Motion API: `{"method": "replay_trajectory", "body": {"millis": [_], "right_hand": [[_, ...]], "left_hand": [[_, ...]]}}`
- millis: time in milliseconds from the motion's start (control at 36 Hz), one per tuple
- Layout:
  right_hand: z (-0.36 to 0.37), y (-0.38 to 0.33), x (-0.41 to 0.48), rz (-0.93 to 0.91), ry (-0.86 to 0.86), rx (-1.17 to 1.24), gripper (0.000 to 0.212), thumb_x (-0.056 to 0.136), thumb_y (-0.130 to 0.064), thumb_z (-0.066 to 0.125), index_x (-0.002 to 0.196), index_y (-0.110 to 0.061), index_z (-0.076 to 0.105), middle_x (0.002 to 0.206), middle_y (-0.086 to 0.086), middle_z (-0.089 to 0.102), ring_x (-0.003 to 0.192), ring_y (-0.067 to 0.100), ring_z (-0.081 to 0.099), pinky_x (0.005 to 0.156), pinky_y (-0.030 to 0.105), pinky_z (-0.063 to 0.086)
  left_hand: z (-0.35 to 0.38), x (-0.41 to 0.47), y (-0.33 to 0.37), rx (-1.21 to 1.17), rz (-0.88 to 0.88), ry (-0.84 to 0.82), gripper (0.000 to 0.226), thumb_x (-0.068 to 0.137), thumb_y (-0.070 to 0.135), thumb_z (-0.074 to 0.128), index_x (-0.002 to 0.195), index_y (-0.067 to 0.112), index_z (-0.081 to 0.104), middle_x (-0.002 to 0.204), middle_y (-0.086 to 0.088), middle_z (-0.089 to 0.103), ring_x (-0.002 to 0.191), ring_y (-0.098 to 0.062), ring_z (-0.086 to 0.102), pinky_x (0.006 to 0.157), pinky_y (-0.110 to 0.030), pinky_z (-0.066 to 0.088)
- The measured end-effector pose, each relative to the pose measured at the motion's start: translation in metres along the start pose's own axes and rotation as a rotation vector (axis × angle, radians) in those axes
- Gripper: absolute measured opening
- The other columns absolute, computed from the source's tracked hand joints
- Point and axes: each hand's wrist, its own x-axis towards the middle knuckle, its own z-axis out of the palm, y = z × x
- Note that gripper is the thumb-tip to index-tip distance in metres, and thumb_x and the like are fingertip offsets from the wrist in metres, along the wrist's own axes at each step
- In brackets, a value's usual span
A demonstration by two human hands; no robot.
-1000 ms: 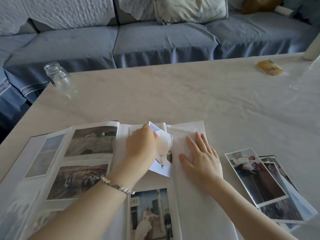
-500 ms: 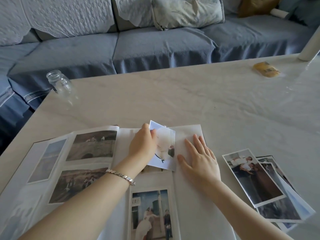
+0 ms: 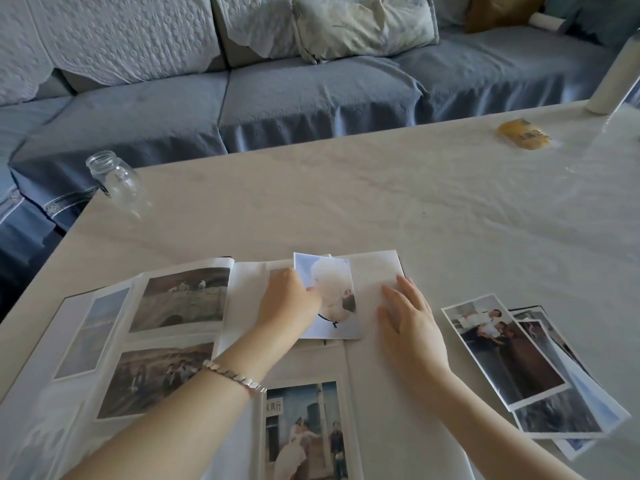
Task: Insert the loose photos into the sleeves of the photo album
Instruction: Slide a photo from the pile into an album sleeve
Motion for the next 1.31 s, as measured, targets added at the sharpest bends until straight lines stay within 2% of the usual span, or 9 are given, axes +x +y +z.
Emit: {"method": "replay_trajectory", "body": {"millis": [139,333,472,583,750,917,1056,1167,1306], "right_hand": [[-0.006,0.014,-0.016,0.042,-0.028,0.075,0.046,0.095,-0.015,0.042,0.140,-0.024,0.040,0.153,-0.017,0.018,0.138,0.003,0.021,0.095,0.013,0.023],[-0.008,0.018,-0.026,0.073,-0.066,0.081,0.050,0.097,-0.018,0.039,0.146,-0.023,0.027,0.153,-0.016,0.019,0.139,0.003,0.020,0.101,0.012,0.018],[-0.008,0.018,-0.027,0.069,-0.060,0.091,0.050,0.097,-0.018,0.040,0.146,-0.022,0.028,0.153,-0.015,0.021,0.139,0.003,0.020,0.100,0.009,0.015],[-0.007,0.019,-0.027,0.063,-0.049,0.089,0.050,0.097,-0.018,0.040,0.145,-0.022,0.029,0.153,-0.014,0.022,0.139,0.003,0.020,0.102,0.011,0.016],[-0.007,0.019,-0.026,0.044,-0.044,0.071,0.049,0.097,-0.018,0.040,0.144,-0.021,0.031,0.153,-0.011,0.022,0.139,0.004,0.020,0.099,0.008,0.013],[-0.005,0.020,-0.025,0.028,-0.012,0.115,0.047,0.096,-0.027,0.042,0.143,-0.023,0.035,0.150,-0.012,0.030,0.137,0.002,0.023,0.109,0.017,0.019],[-0.004,0.021,-0.024,0.005,0.012,0.084,0.049,0.095,-0.026,0.046,0.142,-0.016,0.036,0.148,-0.008,0.035,0.136,0.006,0.027,0.108,0.018,0.021],[-0.003,0.021,-0.023,0.000,0.018,0.076,0.049,0.095,-0.026,0.047,0.142,-0.016,0.037,0.148,-0.007,0.035,0.136,0.007,0.027,0.108,0.018,0.021],[-0.002,0.021,-0.023,0.001,0.028,0.085,0.049,0.094,-0.024,0.047,0.141,-0.016,0.037,0.147,-0.008,0.036,0.136,0.006,0.028,0.109,0.019,0.022]], "left_hand": [[-0.001,-0.002,-0.013,-0.044,0.029,0.042,0.036,0.089,0.015,0.056,0.062,0.014,0.032,0.057,0.002,0.032,0.051,-0.013,0.028,0.047,-0.022,0.019],[0.011,-0.001,-0.004,-0.180,0.030,0.093,0.019,0.086,0.020,0.066,0.094,0.016,0.049,0.075,0.006,0.051,0.076,-0.017,0.051,0.055,-0.017,0.035],[0.013,-0.002,-0.003,-0.005,0.038,0.078,0.020,0.087,0.022,0.061,0.090,0.003,0.059,0.087,-0.013,0.063,0.073,-0.025,0.054,0.058,-0.029,0.036],[0.011,0.004,-0.003,0.065,0.030,-0.017,0.013,0.079,0.006,0.053,0.080,0.018,0.049,0.077,-0.008,0.049,0.066,-0.018,0.038,0.060,-0.029,0.031],[0.017,0.001,0.009,-0.054,0.030,-0.027,0.015,0.081,0.008,0.067,0.082,0.015,0.054,0.086,-0.014,0.066,0.076,-0.034,0.066,0.078,-0.045,0.055],[0.031,-0.002,0.024,0.041,0.031,-0.095,0.020,0.075,-0.006,0.047,0.069,0.013,0.045,0.067,-0.006,0.046,0.064,-0.019,0.052,0.057,-0.027,0.031],[0.027,-0.004,0.031,-0.080,-0.039,-0.111,0.017,0.077,0.003,0.046,0.065,0.015,0.044,0.067,-0.007,0.057,0.075,-0.029,0.070,0.060,-0.024,0.044],[0.022,-0.004,0.026,-0.215,-0.072,-0.143,0.033,0.079,0.019,0.071,0.104,0.018,0.049,0.080,0.003,0.060,0.064,-0.016,0.066,0.079,-0.036,0.056],[0.024,-0.005,0.021,-0.195,-0.030,-0.138,0.040,0.080,0.021,0.073,0.111,0.022,0.049,0.080,0.002,0.067,0.067,-0.014,0.065,0.075,-0.032,0.054]]}}
